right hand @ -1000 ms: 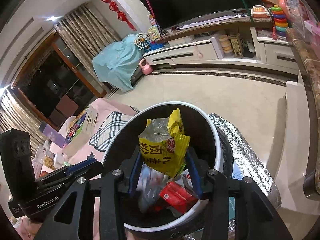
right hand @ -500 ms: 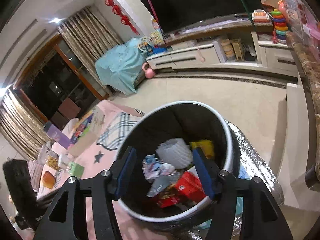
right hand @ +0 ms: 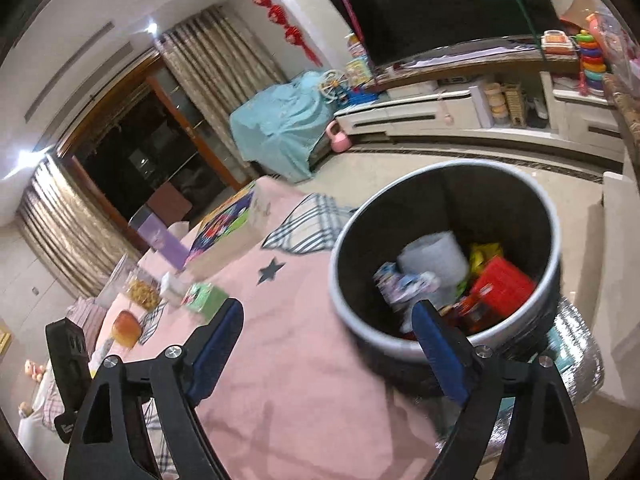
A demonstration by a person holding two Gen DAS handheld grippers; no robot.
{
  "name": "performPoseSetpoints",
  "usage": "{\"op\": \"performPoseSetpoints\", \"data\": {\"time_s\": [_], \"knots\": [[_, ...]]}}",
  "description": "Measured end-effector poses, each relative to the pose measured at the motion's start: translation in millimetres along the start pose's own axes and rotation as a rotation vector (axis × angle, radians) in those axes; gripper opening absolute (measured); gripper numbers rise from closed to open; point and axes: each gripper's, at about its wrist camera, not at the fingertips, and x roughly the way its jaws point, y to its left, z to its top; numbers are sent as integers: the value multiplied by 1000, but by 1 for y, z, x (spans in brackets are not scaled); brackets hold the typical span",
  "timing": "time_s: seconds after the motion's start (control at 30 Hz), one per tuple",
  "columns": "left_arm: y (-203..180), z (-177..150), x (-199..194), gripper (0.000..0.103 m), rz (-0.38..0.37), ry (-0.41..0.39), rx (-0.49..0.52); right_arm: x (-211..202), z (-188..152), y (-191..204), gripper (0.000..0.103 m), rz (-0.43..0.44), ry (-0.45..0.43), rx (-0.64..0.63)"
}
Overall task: Collect trash
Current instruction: 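Move both grippers back toward the foam block and green carton on the table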
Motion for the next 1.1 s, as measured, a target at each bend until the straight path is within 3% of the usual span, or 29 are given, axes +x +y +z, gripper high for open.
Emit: {"op": "performPoseSetpoints", "data": {"time_s": [0.63,1.1], "knots": [[101,-33,-46,60,179,-40,-137,55,-62,87,96,130,181,-168],[138,-33,-44,61,211,-21,-215,103,-67,117,96,182,263,-280]]}}
